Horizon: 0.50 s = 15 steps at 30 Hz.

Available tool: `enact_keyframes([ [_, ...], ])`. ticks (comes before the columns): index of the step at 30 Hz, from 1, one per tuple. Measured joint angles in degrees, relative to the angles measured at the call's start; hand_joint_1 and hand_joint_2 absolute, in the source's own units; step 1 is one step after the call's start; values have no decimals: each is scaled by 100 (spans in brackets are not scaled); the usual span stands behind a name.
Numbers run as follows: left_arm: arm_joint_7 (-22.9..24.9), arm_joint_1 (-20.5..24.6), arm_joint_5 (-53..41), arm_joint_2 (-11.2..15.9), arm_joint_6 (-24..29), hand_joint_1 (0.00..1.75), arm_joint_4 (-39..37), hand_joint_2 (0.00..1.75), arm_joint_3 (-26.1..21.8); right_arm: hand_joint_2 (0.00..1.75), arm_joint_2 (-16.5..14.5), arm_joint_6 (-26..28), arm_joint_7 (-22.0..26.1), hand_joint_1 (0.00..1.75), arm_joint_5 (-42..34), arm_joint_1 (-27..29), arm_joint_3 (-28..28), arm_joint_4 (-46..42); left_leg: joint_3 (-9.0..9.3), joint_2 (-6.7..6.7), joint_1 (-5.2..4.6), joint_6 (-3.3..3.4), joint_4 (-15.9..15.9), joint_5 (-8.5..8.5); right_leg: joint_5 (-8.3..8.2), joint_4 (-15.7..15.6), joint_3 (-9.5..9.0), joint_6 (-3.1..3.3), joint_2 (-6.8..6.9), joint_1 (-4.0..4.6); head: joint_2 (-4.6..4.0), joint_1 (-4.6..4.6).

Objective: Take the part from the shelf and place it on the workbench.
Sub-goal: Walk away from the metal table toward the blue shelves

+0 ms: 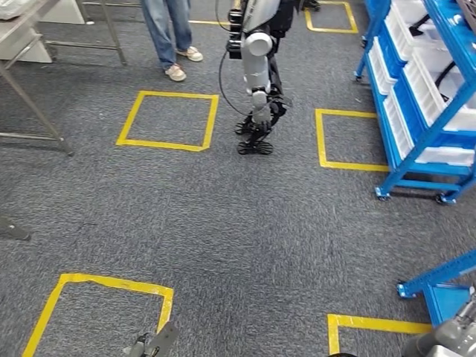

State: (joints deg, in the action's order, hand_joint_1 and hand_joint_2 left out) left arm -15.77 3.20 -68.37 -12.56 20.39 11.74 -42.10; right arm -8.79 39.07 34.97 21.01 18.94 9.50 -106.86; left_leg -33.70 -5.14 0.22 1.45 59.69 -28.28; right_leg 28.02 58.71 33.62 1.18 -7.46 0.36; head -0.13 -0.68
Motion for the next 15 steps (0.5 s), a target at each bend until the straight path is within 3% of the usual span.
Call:
enact_keyframes([
  [2,0,16,-1,-4,0,0,0,0,-4,0,-1,2,0,0,0,23,-2,-3,42,95,5,1,-85,-11,1,-10,30,-59,-101,-23,0,-7],
  [3,-1,26,-1,-8,0,0,0,0,-6,0,-1,7,0,0,1,30,-3,-7,73,162,16,17,-125,-3,41,30,44,-85,-33,-18,0,2],
  [4,-3,32,-2,-13,0,0,0,0,-7,0,0,11,0,0,1,24,-3,-9,109,238,29,36,-165,2,131,162,99,-115,115,-10,0,9],
  [6,-4,22,-3,-19,0,0,0,0,-7,0,1,19,0,0,1,6,-3,-10,173,404,38,60,-206,-13,427,750,379,-184,496,-17,0,21],
  [8,2,4,-4,-19,1,0,0,0,-12,0,1,21,-1,0,-3,11,-4,-1,208,581,39,57,-206,-54,629,1406,747,-257,658,-73,0,20],
  [9,4,2,-4,-19,1,0,0,0,-15,0,2,22,-1,0,-5,20,-6,4,227,661,43,45,-206,-77,588,1498,819,-289,691,-102,0,20],
  [10,5,2,-4,-19,1,0,0,0,-18,0,3,22,-2,0,-5,25,-8,9,253,734,50,29,-205,-104,443,1361,774,-314,722,-125,0,20],
  [12,5,8,-4,-21,0,0,0,0,-19,0,5,22,-2,0,-5,23,-9,13,329,854,66,-21,-209,-164,49,604,407,-339,901,-134,0,20],
  [13,5,11,-4,-22,0,0,0,0,-19,0,5,22,-3,0,-4,17,-9,15,363,902,62,-58,-210,-196,-74,267,240,-317,998,-112,0,20],
  [15,4,20,-4,-23,0,0,0,0,-19,0,5,21,-4,0,-3,13,-14,20,410,982,51,-132,-217,-244,-103,-14,105,-239,1095,-54,0,16],
])
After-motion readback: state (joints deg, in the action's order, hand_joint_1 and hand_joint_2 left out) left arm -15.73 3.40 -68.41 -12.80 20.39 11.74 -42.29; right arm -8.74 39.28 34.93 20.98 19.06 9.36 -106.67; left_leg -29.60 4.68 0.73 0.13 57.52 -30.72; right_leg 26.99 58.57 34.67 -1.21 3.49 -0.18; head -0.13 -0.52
